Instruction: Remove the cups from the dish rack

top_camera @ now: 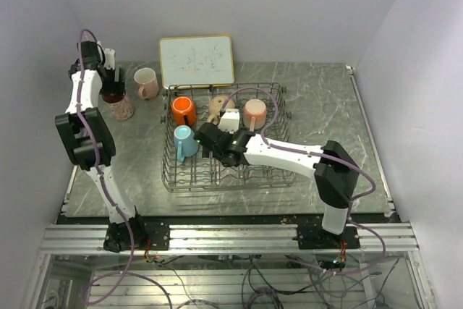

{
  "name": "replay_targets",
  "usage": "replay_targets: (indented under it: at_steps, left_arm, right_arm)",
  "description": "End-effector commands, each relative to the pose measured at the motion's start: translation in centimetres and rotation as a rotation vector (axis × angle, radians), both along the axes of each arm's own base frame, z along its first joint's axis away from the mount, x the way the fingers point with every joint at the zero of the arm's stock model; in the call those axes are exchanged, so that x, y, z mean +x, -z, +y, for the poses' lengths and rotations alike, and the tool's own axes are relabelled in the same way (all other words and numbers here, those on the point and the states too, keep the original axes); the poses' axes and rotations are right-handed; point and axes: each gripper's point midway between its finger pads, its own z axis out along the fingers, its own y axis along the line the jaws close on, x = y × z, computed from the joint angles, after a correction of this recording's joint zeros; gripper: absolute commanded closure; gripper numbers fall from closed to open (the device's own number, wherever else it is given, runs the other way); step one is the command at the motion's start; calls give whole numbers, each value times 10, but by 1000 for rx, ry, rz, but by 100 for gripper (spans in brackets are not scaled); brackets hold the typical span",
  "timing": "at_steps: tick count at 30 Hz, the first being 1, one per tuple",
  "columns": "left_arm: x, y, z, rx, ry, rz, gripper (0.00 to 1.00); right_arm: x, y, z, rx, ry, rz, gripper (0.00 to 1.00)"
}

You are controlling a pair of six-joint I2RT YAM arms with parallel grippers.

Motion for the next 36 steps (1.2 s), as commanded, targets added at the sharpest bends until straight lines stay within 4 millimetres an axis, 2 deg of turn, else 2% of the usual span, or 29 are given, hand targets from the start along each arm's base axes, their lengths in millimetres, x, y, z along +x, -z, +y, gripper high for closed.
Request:
replay_targets:
  at_steps: [1,5,10,11,12,14,18,22,25,28,32,36]
  left_arm:
    - [-15,-56,-12,18,89,-73,1]
    - [-28,-89,-18,23,102,-114,1]
    - [-48,-126,-40,-32,158,-162,1]
    - [-53,-131,-45,-46,172,-168,1]
    - [-57,-136,-49,-59,186,-173,1]
    - [-65,-145,-57,-78,208,-181,1]
    - [-78,-151,-68,-109,245,-184,1]
    - [-86,-150,-71,-112,252,-177,1]
    - [-88,-149,-73,-119,255,-174,1]
    - [-89,-150,-77,-139,259,-181,1]
    - [-89,-154,-82,-161,263,-197,1]
    - [-90,-156,-85,-162,266,-200,1]
  right_arm:
    - [7,0,-5,-17,129,-37,11]
    - [15,9,-6,-34,206,-39,15]
    - [23,22,-4,-59,246,-59,29]
    - [25,20,-4,-59,250,-70,30]
    - [26,29,-4,-89,251,-68,30]
    - [30,34,-8,-123,266,-79,30]
    - [35,37,-13,-133,285,-90,30]
    - [32,36,-20,-138,291,-94,34]
    - [29,36,-30,-147,292,-100,42]
    - [25,25,-39,-132,289,-117,51]
    - [17,28,-51,-145,274,-114,57]
    - [15,33,-47,-124,226,-100,61]
